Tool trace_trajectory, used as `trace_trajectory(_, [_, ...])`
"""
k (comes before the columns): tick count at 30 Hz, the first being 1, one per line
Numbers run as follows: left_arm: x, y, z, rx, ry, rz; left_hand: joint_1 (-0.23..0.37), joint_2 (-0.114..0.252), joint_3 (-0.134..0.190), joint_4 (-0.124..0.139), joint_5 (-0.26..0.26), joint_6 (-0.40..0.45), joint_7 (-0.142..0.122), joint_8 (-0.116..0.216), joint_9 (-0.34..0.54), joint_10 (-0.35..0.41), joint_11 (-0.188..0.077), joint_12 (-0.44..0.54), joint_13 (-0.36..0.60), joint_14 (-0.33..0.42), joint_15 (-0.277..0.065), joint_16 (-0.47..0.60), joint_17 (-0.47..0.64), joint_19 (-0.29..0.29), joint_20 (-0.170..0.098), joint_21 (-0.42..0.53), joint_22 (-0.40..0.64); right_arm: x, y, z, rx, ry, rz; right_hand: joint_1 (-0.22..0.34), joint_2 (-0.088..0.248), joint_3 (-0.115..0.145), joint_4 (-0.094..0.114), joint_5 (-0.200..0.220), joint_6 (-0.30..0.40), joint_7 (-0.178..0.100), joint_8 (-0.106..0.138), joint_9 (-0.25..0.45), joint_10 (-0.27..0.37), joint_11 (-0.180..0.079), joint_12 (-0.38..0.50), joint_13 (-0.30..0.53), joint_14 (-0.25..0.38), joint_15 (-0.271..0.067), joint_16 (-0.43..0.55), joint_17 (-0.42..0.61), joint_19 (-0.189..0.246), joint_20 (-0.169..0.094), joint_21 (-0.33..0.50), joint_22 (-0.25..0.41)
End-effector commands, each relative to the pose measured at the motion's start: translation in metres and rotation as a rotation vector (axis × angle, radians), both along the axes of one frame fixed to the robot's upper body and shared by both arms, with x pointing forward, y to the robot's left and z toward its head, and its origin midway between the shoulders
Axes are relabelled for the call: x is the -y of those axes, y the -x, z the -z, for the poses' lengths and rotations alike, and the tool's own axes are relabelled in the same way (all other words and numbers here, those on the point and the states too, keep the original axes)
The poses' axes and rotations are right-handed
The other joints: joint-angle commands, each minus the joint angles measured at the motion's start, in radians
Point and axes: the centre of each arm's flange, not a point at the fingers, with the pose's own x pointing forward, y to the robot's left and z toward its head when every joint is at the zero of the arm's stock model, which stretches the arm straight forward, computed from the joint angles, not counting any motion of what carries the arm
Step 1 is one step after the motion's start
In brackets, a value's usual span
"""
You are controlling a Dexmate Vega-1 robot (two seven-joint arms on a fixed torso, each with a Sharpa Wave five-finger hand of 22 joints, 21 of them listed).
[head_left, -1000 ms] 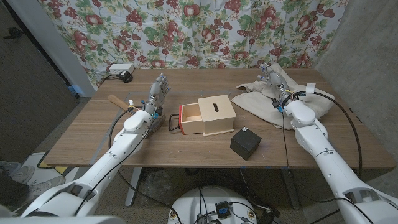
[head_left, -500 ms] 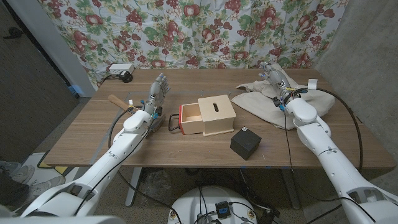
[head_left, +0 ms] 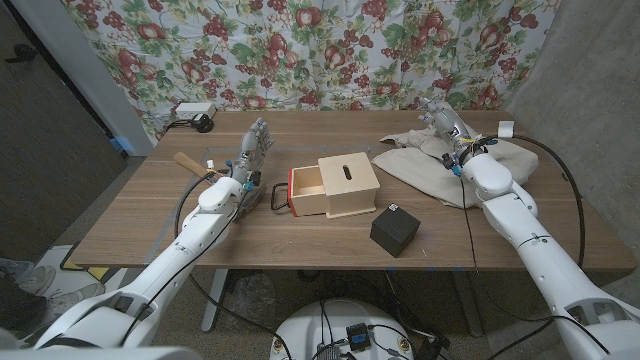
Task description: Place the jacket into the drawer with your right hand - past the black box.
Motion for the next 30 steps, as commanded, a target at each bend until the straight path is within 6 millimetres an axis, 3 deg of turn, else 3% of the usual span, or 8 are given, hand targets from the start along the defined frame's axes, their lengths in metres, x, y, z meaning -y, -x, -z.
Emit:
trace_trajectory(1, [0.003,-0.003,-0.002,0.003,-0.009,0.006,0.002,0.13,0.006,0.001,0.002,-0.162,-0.001,0.005,0.002,-0.146,0.001,0.003,0.006,-0.142,0.004,0.004,0.002,-0.046,0.005,0.005,0.004,0.004,0.005,-0.01,0.03,0.081,0.064,0.013,0.022,0.008,0.001,0.005,0.008,0.002,0.005,0.003,0.009,0.0,0.003,0.005,0.006,-0.007,0.005,-0.001,0.012,0.001,0.006,0.003])
trace_trajectory(30, [0.003,-0.003,-0.005,0.008,-0.001,0.001,0.002,0.13,0.009,0.001,0.001,-0.157,-0.003,0.004,0.003,-0.143,0.0,0.003,0.006,-0.14,0.004,0.004,0.002,-0.042,0.005,0.003,0.004,0.017,0.016,-0.025,0.077,0.204,0.185,0.022,0.023,0.017,-0.004,0.002,0.018,-0.002,0.006,0.004,0.019,-0.003,0.004,0.005,0.013,-0.012,0.006,0.0,0.015,0.0,0.006,0.003])
